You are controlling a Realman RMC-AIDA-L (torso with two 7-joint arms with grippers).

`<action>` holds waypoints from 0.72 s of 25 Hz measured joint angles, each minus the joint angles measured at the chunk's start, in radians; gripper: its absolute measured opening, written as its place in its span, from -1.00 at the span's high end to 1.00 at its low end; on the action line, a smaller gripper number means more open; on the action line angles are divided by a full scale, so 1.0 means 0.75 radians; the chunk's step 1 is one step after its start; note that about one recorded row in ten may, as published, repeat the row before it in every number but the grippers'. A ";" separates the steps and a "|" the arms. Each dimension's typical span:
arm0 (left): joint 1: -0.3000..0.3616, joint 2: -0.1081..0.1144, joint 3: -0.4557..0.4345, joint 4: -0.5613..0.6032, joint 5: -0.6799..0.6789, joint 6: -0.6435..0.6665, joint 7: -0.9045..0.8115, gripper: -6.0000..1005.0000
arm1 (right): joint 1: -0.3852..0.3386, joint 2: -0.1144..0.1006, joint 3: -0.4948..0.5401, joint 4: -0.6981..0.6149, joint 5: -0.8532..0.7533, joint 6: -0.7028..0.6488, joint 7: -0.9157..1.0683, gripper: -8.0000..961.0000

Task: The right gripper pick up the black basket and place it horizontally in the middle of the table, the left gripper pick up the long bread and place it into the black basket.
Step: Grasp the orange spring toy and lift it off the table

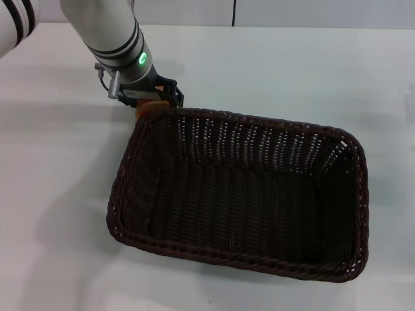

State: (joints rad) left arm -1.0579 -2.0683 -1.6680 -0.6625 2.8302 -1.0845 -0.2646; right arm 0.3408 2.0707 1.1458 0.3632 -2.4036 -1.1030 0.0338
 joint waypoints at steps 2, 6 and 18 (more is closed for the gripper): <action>0.001 0.000 0.007 0.001 -0.012 0.001 0.004 -0.60 | 0.003 0.001 0.000 0.000 -0.001 0.000 0.000 -0.11; 0.001 -0.001 0.012 0.006 -0.017 0.001 0.005 -0.60 | 0.004 0.001 -0.002 0.002 -0.001 0.000 0.000 -0.11; -0.001 -0.001 0.013 0.033 -0.027 0.007 0.033 -0.60 | 0.015 0.001 -0.003 0.003 -0.002 0.000 0.000 -0.11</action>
State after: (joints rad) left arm -1.0588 -2.0693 -1.6581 -0.6376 2.8098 -1.0796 -0.2399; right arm 0.3518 2.0718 1.1438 0.3653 -2.4054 -1.1029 0.0338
